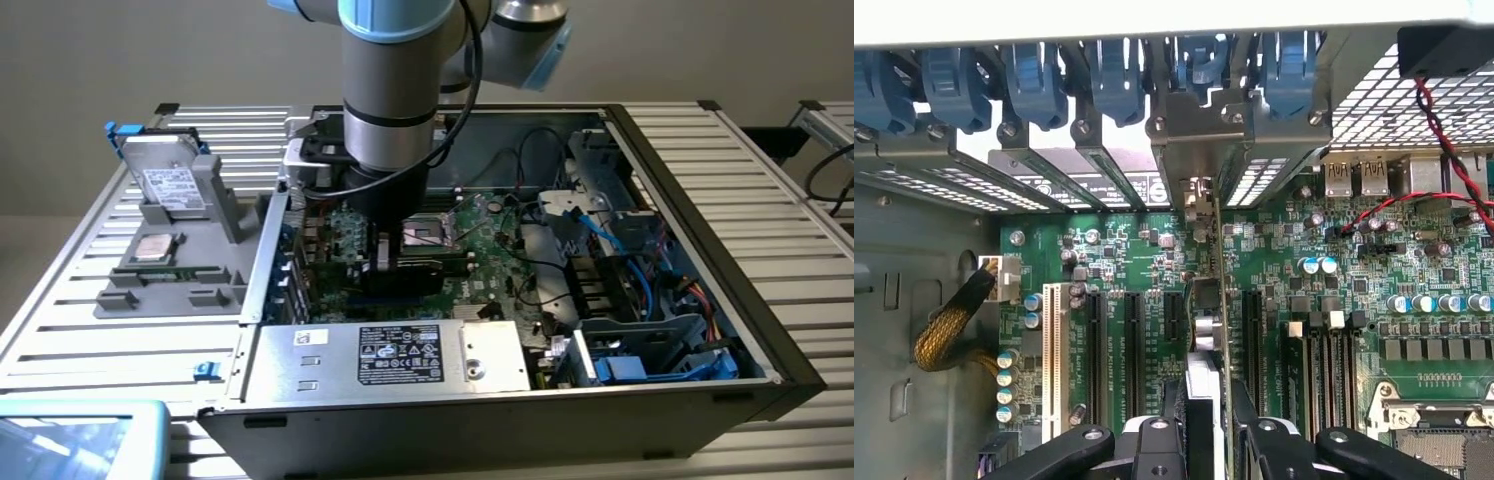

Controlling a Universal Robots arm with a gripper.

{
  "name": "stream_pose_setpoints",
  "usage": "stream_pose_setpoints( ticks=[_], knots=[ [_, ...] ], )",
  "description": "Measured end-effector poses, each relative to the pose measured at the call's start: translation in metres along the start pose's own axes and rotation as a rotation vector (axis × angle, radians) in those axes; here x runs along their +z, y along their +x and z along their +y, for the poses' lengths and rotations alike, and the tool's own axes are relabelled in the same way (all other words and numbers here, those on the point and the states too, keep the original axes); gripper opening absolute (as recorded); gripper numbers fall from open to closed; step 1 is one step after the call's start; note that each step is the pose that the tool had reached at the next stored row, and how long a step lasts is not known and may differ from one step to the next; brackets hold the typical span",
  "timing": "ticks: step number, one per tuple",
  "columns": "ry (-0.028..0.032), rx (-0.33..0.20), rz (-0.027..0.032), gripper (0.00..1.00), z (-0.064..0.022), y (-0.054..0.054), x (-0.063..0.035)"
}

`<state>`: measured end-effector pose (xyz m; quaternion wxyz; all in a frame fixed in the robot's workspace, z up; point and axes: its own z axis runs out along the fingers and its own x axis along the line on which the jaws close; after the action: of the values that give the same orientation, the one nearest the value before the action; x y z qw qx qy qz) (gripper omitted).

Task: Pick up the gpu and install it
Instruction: 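Insert the gpu into the slot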

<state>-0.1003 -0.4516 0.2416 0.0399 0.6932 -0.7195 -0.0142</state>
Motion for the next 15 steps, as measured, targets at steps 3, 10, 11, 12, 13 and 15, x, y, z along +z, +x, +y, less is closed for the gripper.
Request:
stream_pose_setpoints(
  ticks=[3, 10, 11, 12, 13, 15],
  knots=[
    [-0.0001, 0.003, -0.0001, 0.28, -0.0001, 0.0, 0.0],
    [-0.0001, 0.003, 0.0, 0.28, -0.0001, -0.0004, 0.0],
    [-0.0001, 0.003, 0.0, 0.28, 0.0, -0.0004, 0.0],
    [-0.0001, 0.003, 0.0, 0.28, -0.0001, -0.0003, 0.0],
    [-0.0001, 0.003, 0.0, 0.28, 0.0, -0.0004, 0.0],
    [-0.0002, 0.003, 0.0001, 0.28, 0.0, -0.0004, 0.0]
  ],
)
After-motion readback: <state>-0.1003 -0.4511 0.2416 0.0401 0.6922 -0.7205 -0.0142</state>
